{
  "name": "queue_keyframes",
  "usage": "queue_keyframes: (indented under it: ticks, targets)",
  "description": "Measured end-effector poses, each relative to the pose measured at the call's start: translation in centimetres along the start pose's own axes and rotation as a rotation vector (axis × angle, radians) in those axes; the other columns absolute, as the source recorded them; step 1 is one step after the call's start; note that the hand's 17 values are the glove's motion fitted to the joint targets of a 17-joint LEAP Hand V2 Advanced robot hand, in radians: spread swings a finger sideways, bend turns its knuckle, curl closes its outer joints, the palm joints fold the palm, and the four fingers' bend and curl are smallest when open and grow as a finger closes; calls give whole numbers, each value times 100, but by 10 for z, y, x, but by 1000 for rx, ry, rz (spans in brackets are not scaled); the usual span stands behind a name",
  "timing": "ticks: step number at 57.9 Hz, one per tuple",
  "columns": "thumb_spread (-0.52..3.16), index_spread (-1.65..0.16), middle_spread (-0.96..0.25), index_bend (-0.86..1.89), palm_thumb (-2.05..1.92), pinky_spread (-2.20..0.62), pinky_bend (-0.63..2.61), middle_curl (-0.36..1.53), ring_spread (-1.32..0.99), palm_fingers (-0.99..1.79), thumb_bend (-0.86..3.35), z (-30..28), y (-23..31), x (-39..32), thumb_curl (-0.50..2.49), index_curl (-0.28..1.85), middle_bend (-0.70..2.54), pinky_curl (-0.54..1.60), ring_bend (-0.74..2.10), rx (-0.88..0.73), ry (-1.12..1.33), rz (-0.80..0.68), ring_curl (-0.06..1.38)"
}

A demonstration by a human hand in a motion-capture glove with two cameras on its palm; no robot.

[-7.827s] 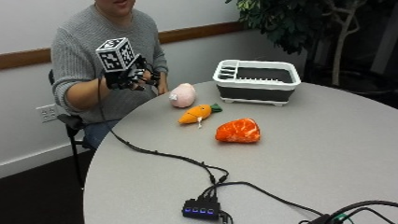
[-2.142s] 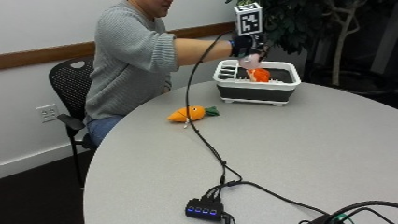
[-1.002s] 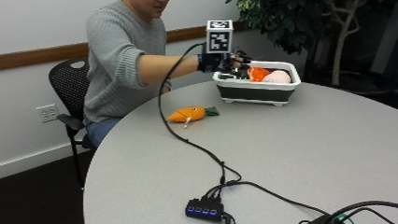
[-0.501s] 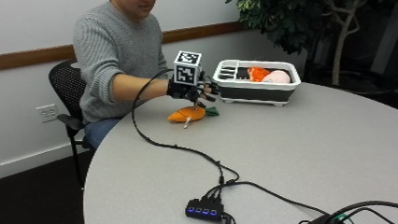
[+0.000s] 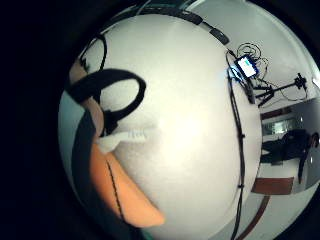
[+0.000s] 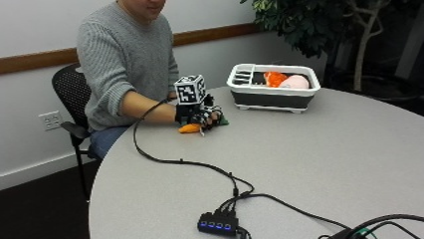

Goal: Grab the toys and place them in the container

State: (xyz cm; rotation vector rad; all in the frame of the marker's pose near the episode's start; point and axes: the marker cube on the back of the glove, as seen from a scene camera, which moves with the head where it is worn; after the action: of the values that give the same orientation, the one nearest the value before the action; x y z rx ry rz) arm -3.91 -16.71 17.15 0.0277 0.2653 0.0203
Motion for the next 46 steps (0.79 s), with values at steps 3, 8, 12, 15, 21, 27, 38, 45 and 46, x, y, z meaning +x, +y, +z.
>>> queue_keyframes:
  ticks: [3,8,12,15,21,27,38,45,46]
  targets:
    - [138,-40,-26,19,49,-39,105,37,-45,75,22,-1,-3,1,56,20,48,39,85,-10,-24,-1,59]
    - [130,-41,-28,28,52,-42,97,42,-49,92,21,-10,-15,6,63,25,56,38,88,-66,-96,-21,61]
    - [123,-41,-28,36,53,-43,90,44,-52,102,20,-37,-34,15,68,28,61,36,88,-92,-194,-19,61]
    - [118,-40,-28,43,53,-44,87,47,-52,107,20,-74,-59,42,72,33,63,37,89,-67,-268,-16,62]
    - [109,-38,-27,53,53,-45,83,50,-53,110,19,-152,-92,35,80,39,67,39,91,38,-310,-53,65]
    - [101,-36,-26,57,52,-46,84,53,-54,108,18,-211,-115,8,88,44,69,41,91,122,-322,-154,66]
    - [90,-33,-25,57,51,-46,84,58,-54,105,18,-223,-162,-32,102,49,71,44,92,86,-372,-158,68]
    - [84,-33,-25,56,50,-46,84,60,-54,104,17,-211,-189,-100,109,52,71,45,92,30,-397,-270,69]
    - [83,-33,-25,56,50,-46,84,60,-54,103,17,-210,-194,-111,110,53,71,45,91,24,-393,-289,69]
